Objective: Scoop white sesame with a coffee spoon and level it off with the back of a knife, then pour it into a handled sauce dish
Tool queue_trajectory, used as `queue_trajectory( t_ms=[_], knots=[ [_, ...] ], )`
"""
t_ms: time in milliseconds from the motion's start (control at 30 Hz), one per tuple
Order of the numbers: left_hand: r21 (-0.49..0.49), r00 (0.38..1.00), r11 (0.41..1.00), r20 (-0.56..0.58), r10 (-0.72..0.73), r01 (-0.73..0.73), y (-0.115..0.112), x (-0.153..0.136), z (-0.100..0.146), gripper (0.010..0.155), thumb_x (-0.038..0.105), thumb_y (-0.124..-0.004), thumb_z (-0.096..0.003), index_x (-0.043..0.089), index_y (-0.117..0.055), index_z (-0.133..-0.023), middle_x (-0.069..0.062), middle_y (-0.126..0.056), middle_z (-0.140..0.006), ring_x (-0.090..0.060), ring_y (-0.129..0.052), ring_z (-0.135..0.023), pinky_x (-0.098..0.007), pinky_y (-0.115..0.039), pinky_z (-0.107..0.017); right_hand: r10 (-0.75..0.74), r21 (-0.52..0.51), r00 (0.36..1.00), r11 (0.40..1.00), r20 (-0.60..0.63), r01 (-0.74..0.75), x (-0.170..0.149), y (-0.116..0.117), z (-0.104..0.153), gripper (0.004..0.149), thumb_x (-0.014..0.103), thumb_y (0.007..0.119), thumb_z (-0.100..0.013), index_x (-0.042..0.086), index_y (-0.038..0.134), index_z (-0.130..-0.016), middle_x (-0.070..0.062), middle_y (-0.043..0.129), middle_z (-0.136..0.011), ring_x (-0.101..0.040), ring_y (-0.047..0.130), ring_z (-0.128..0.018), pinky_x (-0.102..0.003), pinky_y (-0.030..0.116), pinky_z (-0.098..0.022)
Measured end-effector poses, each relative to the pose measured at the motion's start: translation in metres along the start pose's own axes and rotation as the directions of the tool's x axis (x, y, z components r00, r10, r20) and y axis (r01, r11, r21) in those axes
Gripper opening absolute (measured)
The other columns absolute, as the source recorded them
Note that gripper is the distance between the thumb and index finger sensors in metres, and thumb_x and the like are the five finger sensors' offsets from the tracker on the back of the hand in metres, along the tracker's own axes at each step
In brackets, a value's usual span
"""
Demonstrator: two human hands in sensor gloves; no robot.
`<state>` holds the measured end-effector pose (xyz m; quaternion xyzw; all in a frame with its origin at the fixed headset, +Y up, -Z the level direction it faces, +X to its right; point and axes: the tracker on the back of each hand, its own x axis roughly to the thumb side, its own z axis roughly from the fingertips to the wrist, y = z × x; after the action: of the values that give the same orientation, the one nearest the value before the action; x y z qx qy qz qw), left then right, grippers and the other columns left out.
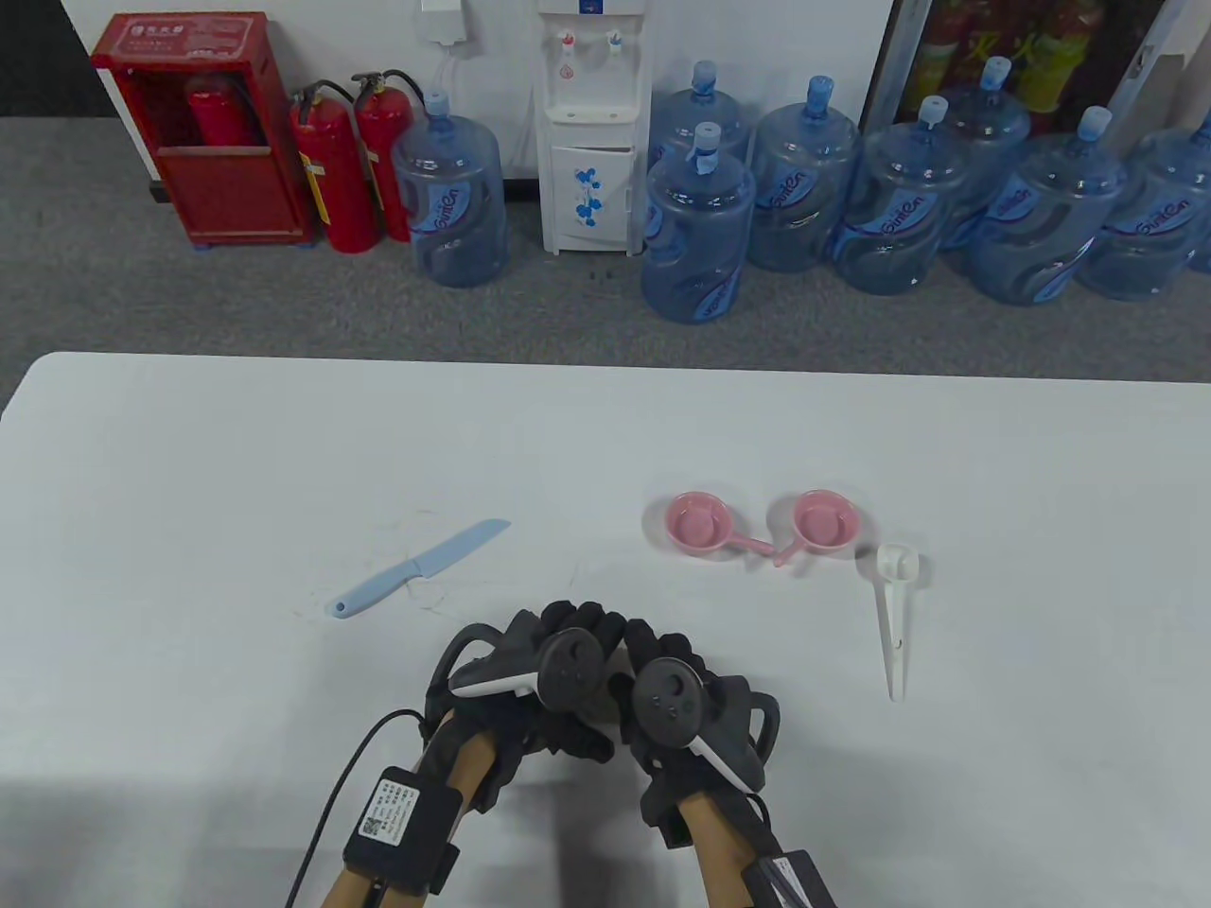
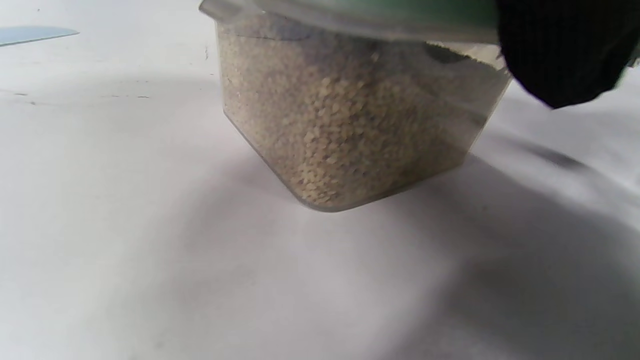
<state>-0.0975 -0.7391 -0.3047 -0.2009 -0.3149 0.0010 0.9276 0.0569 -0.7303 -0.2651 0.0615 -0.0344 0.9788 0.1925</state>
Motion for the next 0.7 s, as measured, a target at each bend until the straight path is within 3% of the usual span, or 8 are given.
queue_trajectory(
  t_ms=[133, 267, 500, 600, 700],
  knots=[
    [0.017, 1.0, 1.0, 0.013, 0.016, -0.016, 0.003, -0.001, 0.0, 0.114, 0.069, -0.086, -0.0415, 0.023, -0.018, -0.12, -0.01, -0.021, -0.13, -0.047, -0.037, -0.122, -0.068, -0.035, -0.084, -0.007, -0.004, 1.0, 1.0, -0.002, 0.007, -0.001, -0.001, 0.0, 0.063, 0.037, 0.082, -0.056, 0.007, 0.065, -0.109, -0.021, 0.08, -0.088, -0.022, 0.093, -0.058, -0.045, 0.083, -0.05],
    [0.015, 1.0, 1.0, 0.015, 0.023, -0.023, 0.005, -0.001, -0.001, 0.114, 0.068, -0.088, -0.0403, 0.024, -0.02, -0.121, -0.01, -0.024, -0.13, -0.046, -0.04, -0.123, -0.071, -0.027, -0.083, -0.017, 0.01, 1.0, 1.0, -0.01, 0.017, -0.002, -0.002, 0.0, 0.062, 0.034, 0.081, -0.056, 0.006, 0.065, -0.109, -0.022, 0.08, -0.088, -0.023, 0.094, -0.058, -0.045, 0.083, -0.049],
    [0.052, 0.995, 0.994, 0.04, 0.094, -0.096, 0.007, -0.008, 0.004, 0.113, 0.069, -0.088, -0.04, 0.023, -0.023, -0.121, -0.01, -0.028, -0.13, -0.045, -0.043, -0.122, -0.071, -0.027, -0.083, -0.064, -0.008, 0.998, 0.998, -0.017, 0.064, -0.003, -0.007, 0.0, 0.062, 0.034, 0.08, -0.057, 0.006, 0.064, -0.11, -0.022, 0.079, -0.089, -0.023, 0.093, -0.059, -0.045, 0.083, -0.05],
    [0.063, 0.995, 0.994, 0.034, 0.089, -0.091, 0.013, -0.009, 0.009, 0.113, 0.07, -0.087, -0.0409, 0.023, -0.022, -0.121, -0.011, -0.027, -0.13, -0.046, -0.043, -0.122, -0.072, -0.027, -0.083, -0.088, -0.004, 0.996, 0.996, -0.008, 0.088, -0.005, -0.011, 0.0, 0.064, 0.04, 0.077, -0.058, 0.007, 0.062, -0.111, -0.021, 0.079, -0.09, -0.023, 0.093, -0.06, -0.045, 0.082, -0.051],
    [0.096, 0.997, 0.993, 0.016, 0.071, -0.072, 0.026, -0.011, 0.018, 0.112, 0.071, -0.086, -0.0412, 0.024, -0.022, -0.121, -0.012, -0.027, -0.13, -0.046, -0.043, -0.122, -0.072, -0.027, -0.082, -0.064, -0.052, 0.998, 0.997, -0.007, 0.064, -0.009, -0.021, 0.002, 0.066, 0.048, 0.07, -0.06, 0.012, 0.06, -0.114, -0.022, 0.073, -0.1, -0.03, 0.088, -0.072, -0.051, 0.077, -0.058]
  ],
)
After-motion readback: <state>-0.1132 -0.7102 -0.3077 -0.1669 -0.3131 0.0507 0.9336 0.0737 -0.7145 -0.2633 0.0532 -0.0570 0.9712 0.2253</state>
